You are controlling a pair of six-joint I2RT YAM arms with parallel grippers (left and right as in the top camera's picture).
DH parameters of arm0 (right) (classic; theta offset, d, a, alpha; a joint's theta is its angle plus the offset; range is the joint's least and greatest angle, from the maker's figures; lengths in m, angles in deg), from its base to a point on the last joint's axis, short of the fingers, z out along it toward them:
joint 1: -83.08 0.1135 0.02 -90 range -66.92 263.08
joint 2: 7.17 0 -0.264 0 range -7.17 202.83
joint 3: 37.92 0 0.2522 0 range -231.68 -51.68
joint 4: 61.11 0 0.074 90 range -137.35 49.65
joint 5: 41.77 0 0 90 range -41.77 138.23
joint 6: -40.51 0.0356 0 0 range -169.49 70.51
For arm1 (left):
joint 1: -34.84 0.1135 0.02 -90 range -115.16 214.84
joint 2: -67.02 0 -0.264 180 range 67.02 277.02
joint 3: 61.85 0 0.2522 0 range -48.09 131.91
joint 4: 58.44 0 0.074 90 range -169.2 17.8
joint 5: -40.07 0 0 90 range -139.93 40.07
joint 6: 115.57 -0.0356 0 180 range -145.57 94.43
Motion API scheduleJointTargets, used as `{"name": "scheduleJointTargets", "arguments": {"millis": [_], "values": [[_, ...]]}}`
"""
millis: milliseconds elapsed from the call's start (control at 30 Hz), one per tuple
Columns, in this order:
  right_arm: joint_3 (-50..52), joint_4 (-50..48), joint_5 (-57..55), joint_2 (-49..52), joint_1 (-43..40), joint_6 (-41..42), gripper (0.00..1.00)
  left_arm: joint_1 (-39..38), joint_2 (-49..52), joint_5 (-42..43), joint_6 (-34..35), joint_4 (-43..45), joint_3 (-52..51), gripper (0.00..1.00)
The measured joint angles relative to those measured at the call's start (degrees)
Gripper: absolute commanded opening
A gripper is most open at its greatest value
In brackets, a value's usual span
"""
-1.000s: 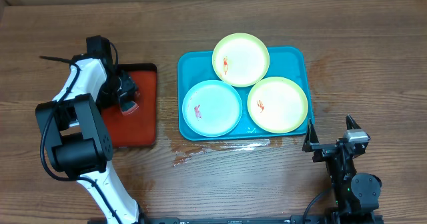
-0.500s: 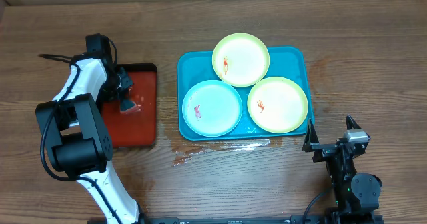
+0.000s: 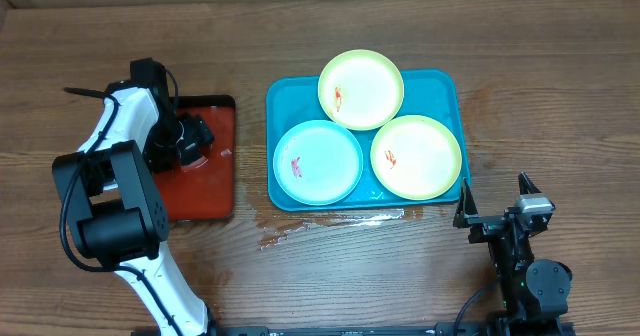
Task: Clean dirty plates on tray and stack at the side
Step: 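Dip and rub the held sponge in the red water with left gripper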
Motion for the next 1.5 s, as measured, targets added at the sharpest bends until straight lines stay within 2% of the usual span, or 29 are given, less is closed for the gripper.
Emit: {"name": "scheduleJointTargets", "arguments": {"millis": [33, 133, 200, 233, 267, 300, 367, 567, 600, 633, 667, 800, 900, 933, 967, 1100, 1233, 1500], "values": [[0.0, 0.0, 0.0, 0.0, 0.0, 0.0, 1.0, 0.0, 0.0, 0.2, 0.0, -0.3, 0.0, 0.58], [0.0, 0.0, 0.0, 0.0, 0.0, 0.0, 1.0, 0.0, 0.0, 1.1, -0.1, -1.0, 0.0, 0.27], [0.0, 0.0, 0.0, 0.0, 0.0, 0.0, 1.0, 0.0, 0.0, 1.6, 0.1, -1.0, 0.0, 0.09], [0.0, 0.0, 0.0, 0.0, 0.0, 0.0, 1.0, 0.0, 0.0, 2.0, 0.2, -0.9, 0.0, 0.08], [0.0, 0.0, 0.0, 0.0, 0.0, 0.0, 1.0, 0.0, 0.0, 2.2, 0.0, -0.8, 0.0, 0.1], [0.0, 0.0, 0.0, 0.0, 0.0, 0.0, 1.0, -0.1, 0.0, 2.2, 0.1, -0.6, 0.0, 0.29], [0.0, 0.0, 0.0, 0.0, 0.0, 0.0, 1.0, -0.1, 0.0, 2.2, 0.0, -0.3, 0.0, 1.0], [0.0, 0.0, 0.0, 0.0, 0.0, 0.0, 1.0, -0.4, -0.1, 0.9, 0.3, 2.3, 0.1, 1.0], [0.0, 0.0, 0.0, 0.0, 0.0, 0.0, 1.0, -0.5, -0.1, 0.6, 0.2, 2.6, 0.1, 0.91], [0.0, 0.0, 0.0, 0.0, 0.0, 0.0, 1.0, -0.5, -0.1, 0.3, 0.3, 2.8, 0.1, 0.75], [0.0, 0.0, 0.0, 0.0, 0.0, 0.0, 1.0, -0.5, -0.1, -0.1, 0.5, 3.1, 0.1, 0.67], [0.0, 0.0, 0.0, 0.0, 0.0, 0.0, 1.0, -0.3, -0.1, -1.3, 0.0, 3.9, 0.0, 0.5], [0.0, 0.0, 0.0, 0.0, 0.0, 0.0, 1.0, -0.2, -0.1, -1.4, 0.3, 3.9, 0.0, 0.22], [0.0, 0.0, 0.0, 0.0, 0.0, 0.0, 1.0, -0.2, -0.1, -1.5, 0.1, 3.9, 0.0, 0.09], [0.0, 0.0, 0.0, 0.0, 0.0, 0.0, 1.0, -0.2, -0.1, -1.5, 0.2, 3.8, 0.0, 0.04], [0.0, 0.0, 0.0, 0.0, 0.0, 0.0, 1.0, -0.2, 0.1, -1.5, 0.1, 0.5, 1.1, 0.04], [0.0, 0.0, 0.0, 0.0, 0.0, 0.0, 1.0, -0.2, 0.6, -1.6, 0.0, -9.5, 7.3, 0.04], [0.0, 0.0, 0.0, 0.0, 0.0, 0.0, 1.0, -0.2, 0.7, -1.6, 0.0, -30.2, 32.9, 0.04]]}}
